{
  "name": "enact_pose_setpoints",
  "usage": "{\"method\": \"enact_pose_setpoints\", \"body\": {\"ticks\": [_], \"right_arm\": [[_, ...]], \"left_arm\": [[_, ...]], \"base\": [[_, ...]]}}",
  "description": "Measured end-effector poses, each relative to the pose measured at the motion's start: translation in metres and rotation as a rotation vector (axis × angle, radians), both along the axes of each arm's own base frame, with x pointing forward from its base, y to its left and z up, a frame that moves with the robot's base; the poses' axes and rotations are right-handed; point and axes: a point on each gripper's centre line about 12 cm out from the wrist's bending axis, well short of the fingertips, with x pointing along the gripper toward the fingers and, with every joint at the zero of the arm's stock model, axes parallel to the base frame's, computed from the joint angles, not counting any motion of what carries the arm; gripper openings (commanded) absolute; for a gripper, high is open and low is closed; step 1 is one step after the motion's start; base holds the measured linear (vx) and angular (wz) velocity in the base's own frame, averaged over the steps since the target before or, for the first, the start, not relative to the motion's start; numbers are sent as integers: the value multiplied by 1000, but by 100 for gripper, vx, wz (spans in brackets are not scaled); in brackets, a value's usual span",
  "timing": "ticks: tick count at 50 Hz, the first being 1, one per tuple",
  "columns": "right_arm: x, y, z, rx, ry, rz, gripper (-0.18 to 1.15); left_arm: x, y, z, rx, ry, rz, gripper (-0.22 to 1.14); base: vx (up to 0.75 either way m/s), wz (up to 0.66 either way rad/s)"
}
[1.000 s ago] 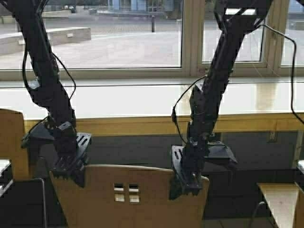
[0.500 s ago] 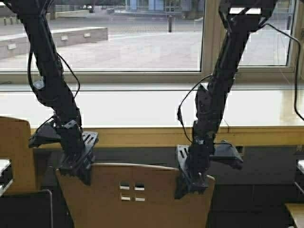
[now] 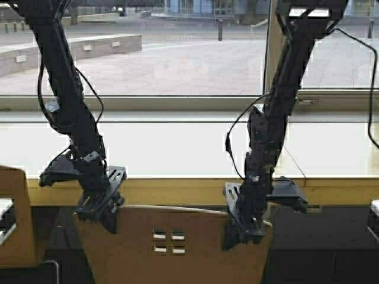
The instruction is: Push the chairs under the table
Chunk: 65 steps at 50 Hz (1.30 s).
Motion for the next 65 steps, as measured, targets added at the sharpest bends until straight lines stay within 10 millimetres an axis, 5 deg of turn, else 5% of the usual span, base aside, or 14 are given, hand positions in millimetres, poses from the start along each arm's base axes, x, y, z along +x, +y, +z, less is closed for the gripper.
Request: {"method": "enact_pose_setpoints", "body": {"ticks": [34, 53, 65], "right_arm": [[-2, -7, 0, -4, 12, 46, 5], [-27, -12, 6, -33, 50, 137, 5], [-29, -13, 9, -35, 52, 155, 16]], "left_arm": [[-3, -7, 1, -12, 11, -11, 4], [-44, -6, 3, 4, 89, -8, 5], [-47, -8, 8, -5, 90, 15, 10]], "base": [[27, 1], [16, -2], [2, 0]]}}
